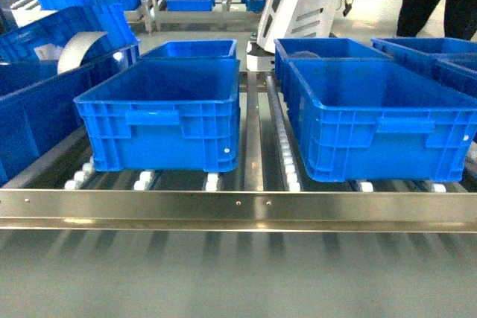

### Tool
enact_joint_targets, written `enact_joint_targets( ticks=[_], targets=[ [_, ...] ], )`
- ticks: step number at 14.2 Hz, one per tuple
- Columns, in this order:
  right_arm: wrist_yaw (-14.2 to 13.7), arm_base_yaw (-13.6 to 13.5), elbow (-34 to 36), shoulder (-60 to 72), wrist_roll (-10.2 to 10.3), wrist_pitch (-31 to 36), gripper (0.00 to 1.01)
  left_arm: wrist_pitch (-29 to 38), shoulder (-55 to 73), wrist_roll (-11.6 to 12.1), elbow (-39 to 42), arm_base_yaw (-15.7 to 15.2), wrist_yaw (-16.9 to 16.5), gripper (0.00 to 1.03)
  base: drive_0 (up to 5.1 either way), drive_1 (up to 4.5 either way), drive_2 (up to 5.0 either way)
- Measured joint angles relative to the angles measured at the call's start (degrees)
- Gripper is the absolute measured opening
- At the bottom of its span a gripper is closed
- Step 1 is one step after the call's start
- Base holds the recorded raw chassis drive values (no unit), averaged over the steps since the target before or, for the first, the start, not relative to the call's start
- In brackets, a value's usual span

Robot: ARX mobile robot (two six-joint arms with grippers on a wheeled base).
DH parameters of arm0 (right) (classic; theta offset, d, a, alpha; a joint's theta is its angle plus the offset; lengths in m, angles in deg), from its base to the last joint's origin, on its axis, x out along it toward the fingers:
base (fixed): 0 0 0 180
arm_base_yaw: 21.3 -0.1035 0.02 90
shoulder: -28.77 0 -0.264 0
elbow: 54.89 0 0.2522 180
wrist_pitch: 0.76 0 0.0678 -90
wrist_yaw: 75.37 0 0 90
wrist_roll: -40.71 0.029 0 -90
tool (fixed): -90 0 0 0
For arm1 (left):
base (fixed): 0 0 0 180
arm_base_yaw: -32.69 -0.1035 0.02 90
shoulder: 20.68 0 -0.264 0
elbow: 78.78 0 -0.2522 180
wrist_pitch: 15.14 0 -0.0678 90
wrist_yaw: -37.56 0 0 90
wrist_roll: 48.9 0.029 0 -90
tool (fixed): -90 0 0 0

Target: Sort blue parts and orange caps into right shelf containers

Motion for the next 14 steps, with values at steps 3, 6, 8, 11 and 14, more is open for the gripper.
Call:
enact_joint_targets(
  ticks=[3, 6, 8, 11, 14],
  targets=[
    [0.0, 0.0, 0.0, 0.0, 0.0, 0.0, 0.44, 0.0, 0.0, 0.0, 0.0, 0.0, 0.0, 0.42, 0.0, 0.00, 0.0],
    [0.0, 0.0, 0.0, 0.0, 0.0, -0.1, 0.44, -0.2, 0.0, 0.0, 0.0, 0.0, 0.0, 0.42, 0.0, 0.00, 0.0],
    [0.0, 0.0, 0.0, 0.0, 0.0, -0.1, 0.44, -0.1, 0.0, 0.0, 0.0, 0.0, 0.0, 0.42, 0.0, 0.00, 0.0],
    [0.0, 0.0, 0.0, 0.0, 0.0, 0.0, 0.44, -0.1, 0.0, 0.0, 0.0, 0.0, 0.0, 0.42, 0.0, 0.00, 0.0],
    [0.0, 0.0, 0.0, 0.0, 0.0, 0.0, 0.44, -0.1, 0.0, 0.0, 0.0, 0.0, 0.0, 0.42, 0.0, 0.00, 0.0]
  ],
)
